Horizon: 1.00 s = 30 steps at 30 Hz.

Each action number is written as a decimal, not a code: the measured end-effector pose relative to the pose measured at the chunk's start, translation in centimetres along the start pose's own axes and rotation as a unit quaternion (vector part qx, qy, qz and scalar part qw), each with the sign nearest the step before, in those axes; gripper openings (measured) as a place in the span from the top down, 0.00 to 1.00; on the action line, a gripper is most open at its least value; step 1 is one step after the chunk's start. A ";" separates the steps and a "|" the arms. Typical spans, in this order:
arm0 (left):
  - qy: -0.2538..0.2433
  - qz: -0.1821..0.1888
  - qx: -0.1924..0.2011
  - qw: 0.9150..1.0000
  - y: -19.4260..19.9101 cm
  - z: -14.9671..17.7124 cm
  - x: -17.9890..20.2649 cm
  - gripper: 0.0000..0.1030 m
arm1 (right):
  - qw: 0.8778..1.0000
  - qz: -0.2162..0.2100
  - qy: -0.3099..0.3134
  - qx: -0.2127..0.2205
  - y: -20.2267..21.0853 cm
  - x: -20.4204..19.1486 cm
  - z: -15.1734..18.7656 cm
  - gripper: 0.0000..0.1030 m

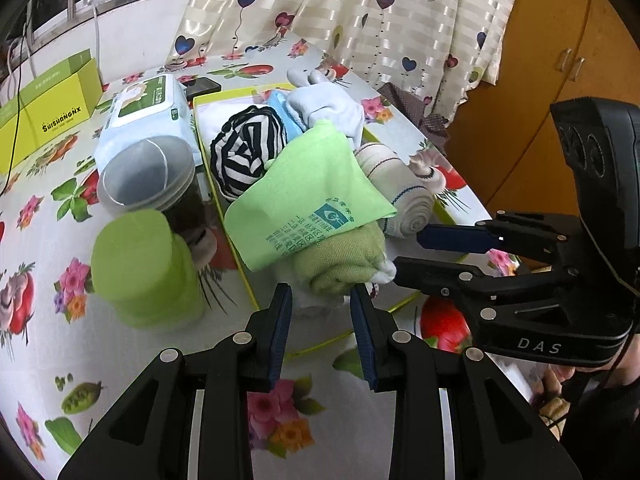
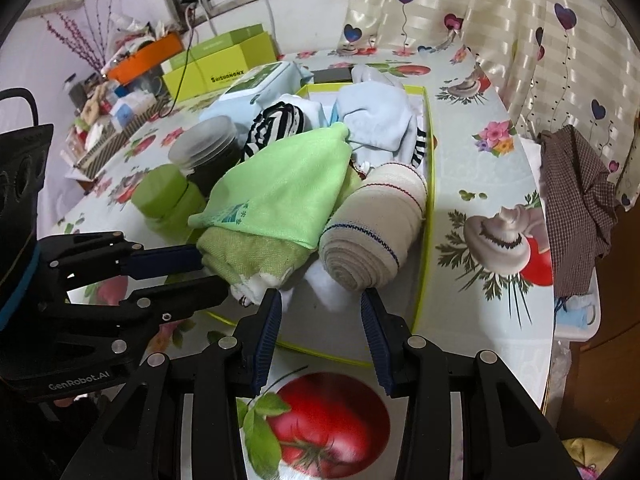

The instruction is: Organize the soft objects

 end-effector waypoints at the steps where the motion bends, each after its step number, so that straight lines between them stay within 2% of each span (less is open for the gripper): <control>1: 0.002 0.001 0.001 1.000 0.3 0.1 0.0 0.69 | 1.000 0.006 0.000 0.003 0.2 -0.1 0.1 0.61; 6: 0.003 0.003 0.028 1.000 2.5 0.2 0.0 0.69 | 0.999 0.016 0.003 0.027 2.3 -1.2 0.2 0.60; 10: 0.003 0.000 0.051 0.999 4.5 0.3 -0.1 0.69 | 0.998 0.028 -0.014 0.059 4.4 -1.7 0.0 0.50; 14: 0.008 -0.010 0.072 0.997 6.4 0.7 -0.8 0.69 | 0.996 0.044 -0.021 0.079 5.9 -2.6 -0.1 0.46; 21: 0.025 -0.024 0.091 0.995 8.3 1.5 -2.2 0.69 | 0.994 0.075 -0.014 0.081 6.6 -4.9 0.2 0.45; 30: 0.051 -0.043 0.103 0.992 9.9 2.9 -4.3 0.69 | 0.993 0.084 0.003 0.087 6.8 -8.1 0.7 0.45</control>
Point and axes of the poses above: each gripper's, at about its wrist camera, not at the fingertips, and y roughly against the way its jaws point, x to its right, z to its underside, the point moved 10 cm from there along -y, roughly the way its jaws point, and after that the axes turned 10 degrees about -x, right-handed, at the moved point
